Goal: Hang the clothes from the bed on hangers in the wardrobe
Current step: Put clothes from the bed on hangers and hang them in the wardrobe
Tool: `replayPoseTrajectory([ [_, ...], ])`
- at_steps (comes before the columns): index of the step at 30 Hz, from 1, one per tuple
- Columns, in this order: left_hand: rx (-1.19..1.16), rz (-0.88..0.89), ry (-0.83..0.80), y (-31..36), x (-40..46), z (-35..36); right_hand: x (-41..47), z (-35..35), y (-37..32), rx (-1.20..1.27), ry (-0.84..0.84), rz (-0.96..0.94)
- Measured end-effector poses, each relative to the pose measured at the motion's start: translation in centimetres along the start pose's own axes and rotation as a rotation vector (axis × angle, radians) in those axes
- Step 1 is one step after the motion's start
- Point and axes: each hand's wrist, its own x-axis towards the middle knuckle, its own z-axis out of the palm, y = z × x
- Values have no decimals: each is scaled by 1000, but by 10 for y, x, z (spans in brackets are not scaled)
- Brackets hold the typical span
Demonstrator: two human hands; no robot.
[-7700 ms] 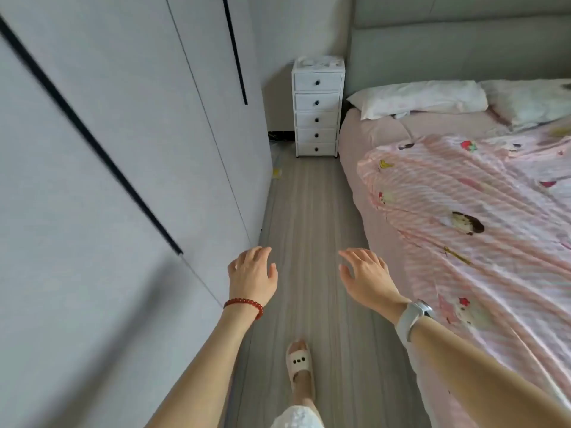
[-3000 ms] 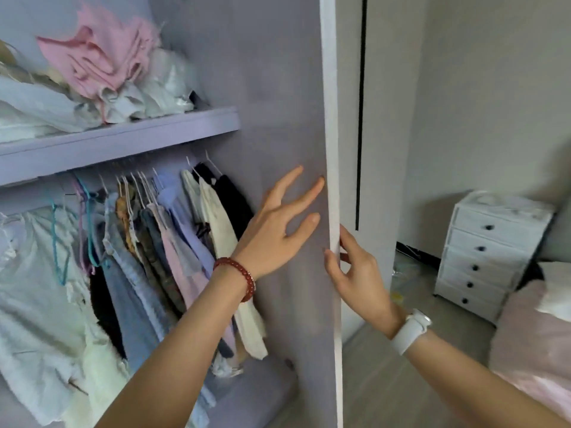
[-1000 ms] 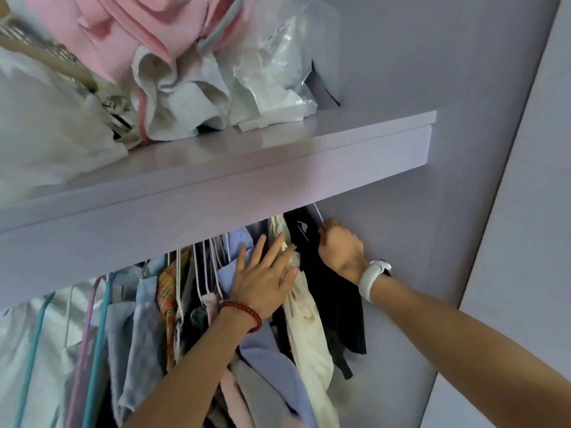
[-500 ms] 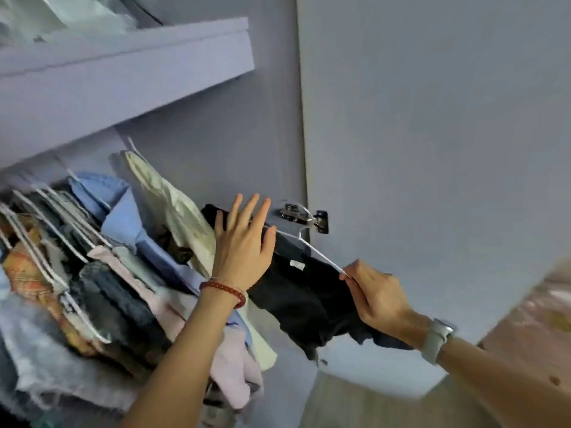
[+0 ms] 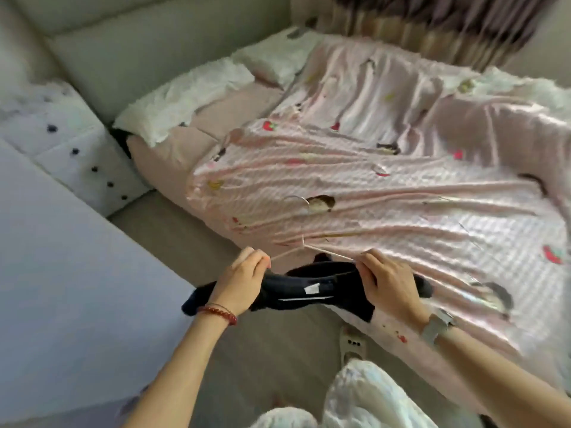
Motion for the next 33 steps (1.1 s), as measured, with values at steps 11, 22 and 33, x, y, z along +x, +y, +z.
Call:
replayPoseTrajectory([
  [11,-94,388,-488,271,210,210,-64,-135,278,-262,389,567],
  [22,230,516,-445,441,422,436,-35,-123,568,-429,341,1027],
  [33,675,579,-436,378,425,501,-19,-54,597,-101,-160,1195],
])
